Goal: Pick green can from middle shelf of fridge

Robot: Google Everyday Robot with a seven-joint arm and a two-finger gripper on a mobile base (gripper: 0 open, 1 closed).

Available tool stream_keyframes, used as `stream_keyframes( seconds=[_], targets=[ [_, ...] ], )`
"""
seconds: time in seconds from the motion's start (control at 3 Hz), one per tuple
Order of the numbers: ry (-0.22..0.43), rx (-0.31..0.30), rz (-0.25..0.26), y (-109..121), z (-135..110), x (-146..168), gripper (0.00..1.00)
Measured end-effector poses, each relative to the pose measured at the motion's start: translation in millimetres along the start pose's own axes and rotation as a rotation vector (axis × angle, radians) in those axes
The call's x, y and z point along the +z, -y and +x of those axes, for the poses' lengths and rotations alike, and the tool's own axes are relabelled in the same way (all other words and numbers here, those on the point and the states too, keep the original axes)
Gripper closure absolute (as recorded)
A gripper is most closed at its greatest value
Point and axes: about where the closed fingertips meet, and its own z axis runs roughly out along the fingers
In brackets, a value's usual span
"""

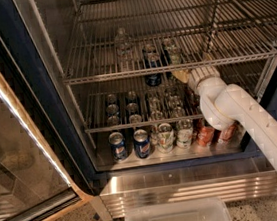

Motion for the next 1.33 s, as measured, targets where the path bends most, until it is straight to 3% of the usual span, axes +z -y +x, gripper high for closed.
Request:
stream_keyframes(
  seconds=[0.67,1.33],
  targets=[
    [-0.001,-0.002,-0.026,-17.6,-1.8,8.1,0.26],
    [-0.005,0.012,-0.03,-22.7,0.6,13.1,0.35]
  ],
)
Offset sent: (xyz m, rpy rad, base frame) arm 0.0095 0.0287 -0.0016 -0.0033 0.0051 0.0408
